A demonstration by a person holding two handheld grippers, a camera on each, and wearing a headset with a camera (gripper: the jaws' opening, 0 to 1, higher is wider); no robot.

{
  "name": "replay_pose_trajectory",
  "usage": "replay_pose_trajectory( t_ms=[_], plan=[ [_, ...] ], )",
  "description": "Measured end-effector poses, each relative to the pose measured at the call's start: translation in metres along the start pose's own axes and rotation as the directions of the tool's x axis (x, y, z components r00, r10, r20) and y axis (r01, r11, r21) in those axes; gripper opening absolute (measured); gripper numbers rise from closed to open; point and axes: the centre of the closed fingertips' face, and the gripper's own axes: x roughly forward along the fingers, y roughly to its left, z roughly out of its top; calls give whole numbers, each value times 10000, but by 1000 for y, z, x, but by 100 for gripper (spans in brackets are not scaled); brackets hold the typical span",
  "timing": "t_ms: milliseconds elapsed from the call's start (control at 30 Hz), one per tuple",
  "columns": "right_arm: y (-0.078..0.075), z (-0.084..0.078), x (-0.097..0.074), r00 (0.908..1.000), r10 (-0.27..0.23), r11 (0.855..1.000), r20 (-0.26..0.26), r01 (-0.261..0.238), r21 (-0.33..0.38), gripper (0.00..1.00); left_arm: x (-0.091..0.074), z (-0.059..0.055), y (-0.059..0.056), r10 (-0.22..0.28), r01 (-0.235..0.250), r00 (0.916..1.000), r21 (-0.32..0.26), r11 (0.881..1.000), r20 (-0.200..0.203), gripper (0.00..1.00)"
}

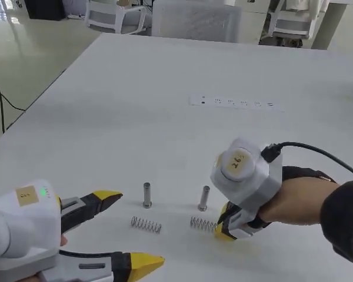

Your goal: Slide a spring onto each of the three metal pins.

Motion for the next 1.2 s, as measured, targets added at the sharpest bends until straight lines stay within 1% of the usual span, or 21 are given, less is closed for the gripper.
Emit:
replay_pose_trajectory(
  t_ms=[33,133,233,333,400,567,733,867,1033,1200],
  plan=[
    [0,0,-3,10000,16,10000,-12,-16,29,8,0,0,0,-8,8,10000,-1,10000,0,75],
    [0,0,-3,10000,4,10000,2,-4,-3,8,1,0,-1,-29,29,10000,-2,10000,-13,75],
    [-1,0,-4,9999,5,9998,120,-7,214,8,1,0,-2,-68,69,10000,26,10000,-14,75],
    [0,-3,-6,9999,60,9994,99,-63,329,8,2,1,-3,-109,109,9999,36,9999,1,75],
    [4,-3,-10,9996,215,9986,184,-224,474,8,3,1,-5,-179,179,9998,44,9998,-19,74],
    [8,-2,-23,9987,391,9972,333,-412,629,8,6,1,-10,-357,357,9994,129,9993,-30,72],
    [14,3,-41,9968,585,9958,547,-621,675,8,10,5,-19,-677,677,9977,269,9973,-18,69],
    [24,6,-55,9945,799,9947,680,-840,596,8,15,7,-29,-1009,1012,9949,449,9939,-75,67],
    [30,8,-67,9935,845,9953,764,-878,411,8,22,10,-38,-1362,1367,9906,637,9886,-114,66],
    [34,13,-78,9918,889,9954,917,-919,285,8,29,15,-46,-1674,1681,9858,879,9818,-155,65]
  ],
)
